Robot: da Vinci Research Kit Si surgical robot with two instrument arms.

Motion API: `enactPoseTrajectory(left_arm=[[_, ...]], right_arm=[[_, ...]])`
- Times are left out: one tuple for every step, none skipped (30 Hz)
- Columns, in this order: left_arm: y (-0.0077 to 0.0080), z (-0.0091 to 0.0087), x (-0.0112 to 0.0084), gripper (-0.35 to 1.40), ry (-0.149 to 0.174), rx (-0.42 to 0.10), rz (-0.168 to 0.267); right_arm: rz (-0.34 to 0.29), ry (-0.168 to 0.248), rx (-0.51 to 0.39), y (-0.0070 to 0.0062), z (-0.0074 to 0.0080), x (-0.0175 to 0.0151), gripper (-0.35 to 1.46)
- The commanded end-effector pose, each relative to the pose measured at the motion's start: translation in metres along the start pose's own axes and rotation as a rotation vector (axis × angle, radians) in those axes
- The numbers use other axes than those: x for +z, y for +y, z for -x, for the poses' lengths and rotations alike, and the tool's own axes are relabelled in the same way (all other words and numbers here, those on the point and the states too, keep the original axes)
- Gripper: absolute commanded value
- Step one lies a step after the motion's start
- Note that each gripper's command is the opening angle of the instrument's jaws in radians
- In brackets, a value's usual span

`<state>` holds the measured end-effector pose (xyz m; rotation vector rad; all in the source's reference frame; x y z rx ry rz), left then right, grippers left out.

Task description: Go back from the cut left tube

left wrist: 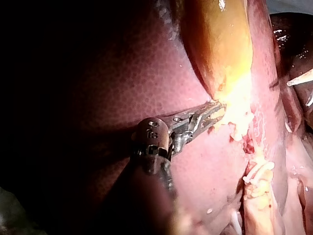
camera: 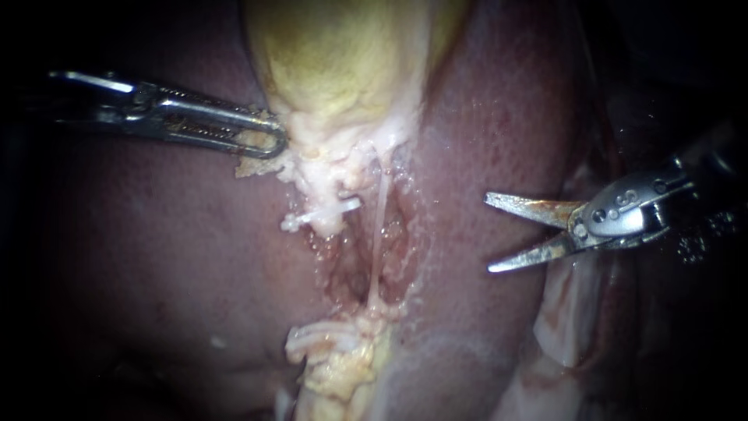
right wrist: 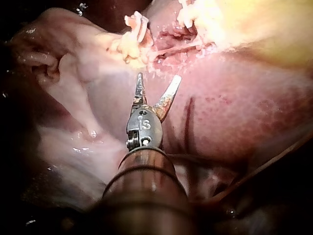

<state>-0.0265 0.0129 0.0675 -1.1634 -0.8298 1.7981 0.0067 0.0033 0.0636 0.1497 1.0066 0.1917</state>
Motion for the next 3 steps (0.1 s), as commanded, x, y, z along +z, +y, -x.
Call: enactPoseTrajectory(left_arm=[[0.0001, 0.0, -0.0001, -0.35, 0.0, -0.001, 0.001], [0.0001, 0.0, -0.0002, -0.35, 0.0, -0.001, 0.001], [0.0002, -0.0001, -0.0005, -0.35, -0.001, -0.002, 0.002]], right_arm=[[-0.002, 0.001, 0.0, 0.0, 0.0, 0.0, 1.45], [-0.007, 0.004, 0.001, 0.0, 0.0, 0.0001, 1.45], [-0.023, 0.011, 0.001, 0.0, -0.0001, 0.0002, 1.45]])
